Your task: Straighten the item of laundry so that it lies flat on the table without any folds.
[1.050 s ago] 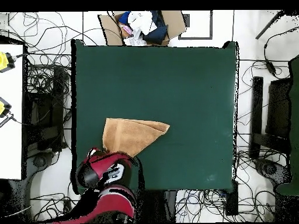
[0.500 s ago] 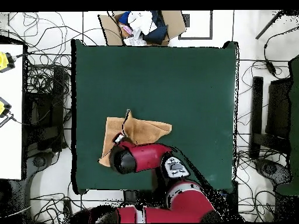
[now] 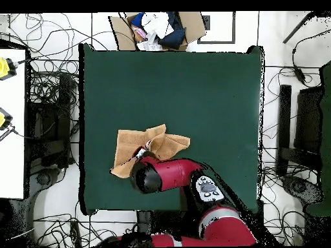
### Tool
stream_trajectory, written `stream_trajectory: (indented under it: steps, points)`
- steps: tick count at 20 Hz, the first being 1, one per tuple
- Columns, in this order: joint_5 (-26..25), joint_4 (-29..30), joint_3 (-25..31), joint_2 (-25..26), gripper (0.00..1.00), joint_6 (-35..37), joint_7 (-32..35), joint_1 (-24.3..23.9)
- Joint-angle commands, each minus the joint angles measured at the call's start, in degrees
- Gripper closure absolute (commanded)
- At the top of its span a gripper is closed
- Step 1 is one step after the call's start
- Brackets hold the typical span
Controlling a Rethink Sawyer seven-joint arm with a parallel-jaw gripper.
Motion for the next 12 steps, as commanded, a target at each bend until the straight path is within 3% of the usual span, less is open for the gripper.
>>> stream_trajectory:
  steps: [1, 6, 12]
  points:
    - [-0.85, 3.79, 0.82, 2.75, 1.00, 9.95, -1.08, 2.78]
    - [0.95, 8.53, 1.17, 5.10, 1.00, 11.41, 1.15, 1.73]
    - [-0.22, 9.86, -3.75, 4.05, 1.00, 10.70, 2.07, 4.39]
